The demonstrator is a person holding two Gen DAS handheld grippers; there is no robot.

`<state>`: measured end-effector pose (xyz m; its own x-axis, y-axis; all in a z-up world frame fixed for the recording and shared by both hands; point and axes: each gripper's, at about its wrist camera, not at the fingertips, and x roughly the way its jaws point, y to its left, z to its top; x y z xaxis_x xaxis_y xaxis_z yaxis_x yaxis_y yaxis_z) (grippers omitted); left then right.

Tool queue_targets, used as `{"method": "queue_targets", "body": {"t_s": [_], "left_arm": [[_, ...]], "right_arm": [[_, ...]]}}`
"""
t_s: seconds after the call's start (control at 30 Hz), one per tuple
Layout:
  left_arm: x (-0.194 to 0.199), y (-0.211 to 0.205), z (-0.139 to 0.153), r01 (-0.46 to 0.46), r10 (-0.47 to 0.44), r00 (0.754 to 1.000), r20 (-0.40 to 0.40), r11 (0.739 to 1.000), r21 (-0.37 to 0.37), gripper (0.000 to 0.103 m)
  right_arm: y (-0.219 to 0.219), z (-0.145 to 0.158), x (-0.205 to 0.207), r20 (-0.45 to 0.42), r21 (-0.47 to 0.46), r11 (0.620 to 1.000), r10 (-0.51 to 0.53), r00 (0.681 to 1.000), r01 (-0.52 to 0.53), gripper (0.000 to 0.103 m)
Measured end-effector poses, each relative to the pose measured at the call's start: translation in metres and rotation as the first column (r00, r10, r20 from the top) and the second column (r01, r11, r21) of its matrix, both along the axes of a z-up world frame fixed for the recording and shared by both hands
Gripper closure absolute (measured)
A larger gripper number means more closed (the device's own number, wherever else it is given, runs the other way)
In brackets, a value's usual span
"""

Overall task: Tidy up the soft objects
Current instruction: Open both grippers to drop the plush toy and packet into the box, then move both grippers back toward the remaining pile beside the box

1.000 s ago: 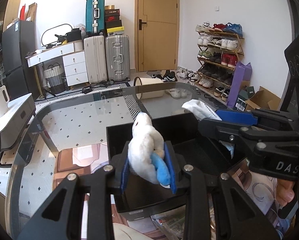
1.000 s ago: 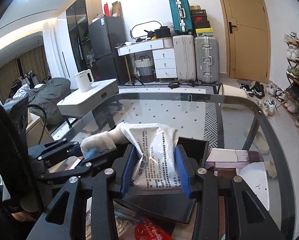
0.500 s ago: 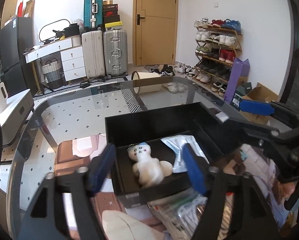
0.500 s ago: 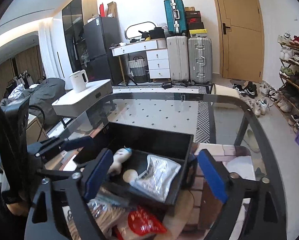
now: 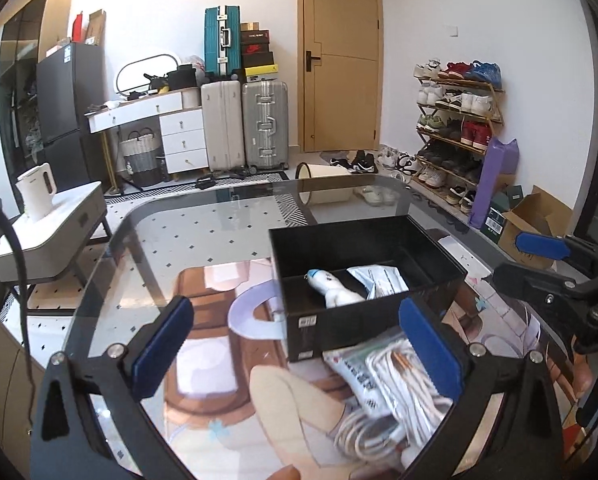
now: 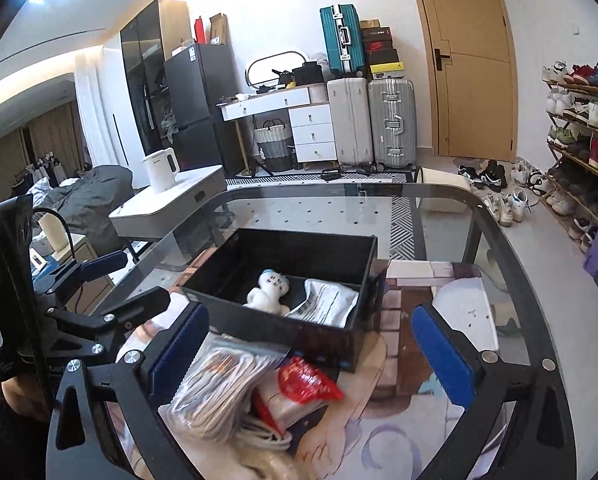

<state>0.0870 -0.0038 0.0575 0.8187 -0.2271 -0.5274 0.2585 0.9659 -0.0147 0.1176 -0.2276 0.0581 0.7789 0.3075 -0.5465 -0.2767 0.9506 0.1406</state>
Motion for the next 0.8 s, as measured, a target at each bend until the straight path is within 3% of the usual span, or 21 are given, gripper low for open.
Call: {"method": "queue_targets", "body": {"t_s": [0.8], "left_arm": [[-0.057, 0.03, -0.019, -0.078, 0.078, 0.996, -0.033, 0.997, -0.004, 0.0]], "right_arm": [[0.011, -0.012, -0.063, -0.023, -0.023, 0.999, 0.026, 0.999, -0.027, 0.0]]}}
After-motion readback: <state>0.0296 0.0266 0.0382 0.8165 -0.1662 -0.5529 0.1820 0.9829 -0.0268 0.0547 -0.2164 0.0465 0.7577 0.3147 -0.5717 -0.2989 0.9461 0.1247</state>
